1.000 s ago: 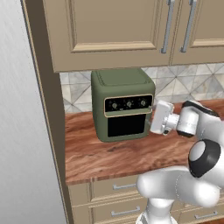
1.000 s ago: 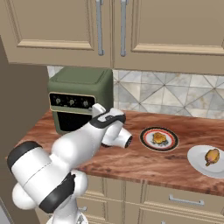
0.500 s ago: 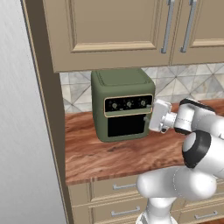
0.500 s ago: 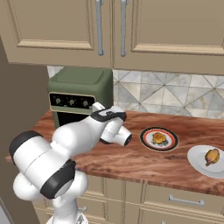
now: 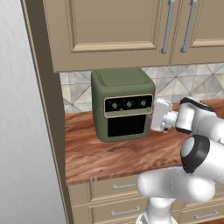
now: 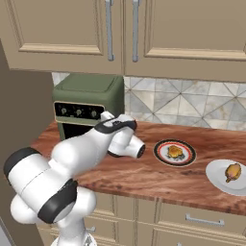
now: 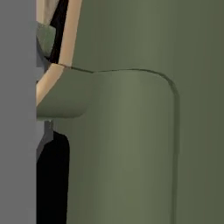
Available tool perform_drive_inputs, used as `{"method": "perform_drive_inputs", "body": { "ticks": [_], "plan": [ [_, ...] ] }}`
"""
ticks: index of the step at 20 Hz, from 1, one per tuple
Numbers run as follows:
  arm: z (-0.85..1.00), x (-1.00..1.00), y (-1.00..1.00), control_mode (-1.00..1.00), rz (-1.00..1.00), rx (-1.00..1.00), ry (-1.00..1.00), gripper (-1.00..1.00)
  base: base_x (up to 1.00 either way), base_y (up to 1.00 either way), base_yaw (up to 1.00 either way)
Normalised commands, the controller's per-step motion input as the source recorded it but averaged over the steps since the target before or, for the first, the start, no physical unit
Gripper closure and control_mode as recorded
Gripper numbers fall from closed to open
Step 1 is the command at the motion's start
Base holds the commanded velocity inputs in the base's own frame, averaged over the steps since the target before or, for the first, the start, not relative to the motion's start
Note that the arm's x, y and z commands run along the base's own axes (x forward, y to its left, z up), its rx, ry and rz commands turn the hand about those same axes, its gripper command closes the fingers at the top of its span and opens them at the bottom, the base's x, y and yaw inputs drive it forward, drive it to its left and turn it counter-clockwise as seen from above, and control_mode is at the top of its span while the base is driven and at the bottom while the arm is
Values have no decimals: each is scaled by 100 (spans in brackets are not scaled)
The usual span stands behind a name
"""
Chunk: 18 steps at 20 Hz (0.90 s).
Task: Open the toaster oven door. Place the bread on the bottom tray in the toaster oven and place the chicken drumstick on the top tray.
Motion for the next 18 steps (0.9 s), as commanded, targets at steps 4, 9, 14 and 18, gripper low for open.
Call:
{"method": "perform_drive_inputs", "body": {
  "ticks": [4, 9, 14, 18],
  "plan": [
    [-16, -89, 0, -100, 3, -30, 23, 100, 0, 0, 0],
    [-68, -100, -8, -100, 8, -35, 36, 100, 0, 0, 0],
    [-78, -86, -2, -100, 7, -35, 63, -100, 0, 0, 0],
    [80, -51, -11, -100, 0, 0, 17, -100, 0, 0, 0]
  ]
}}
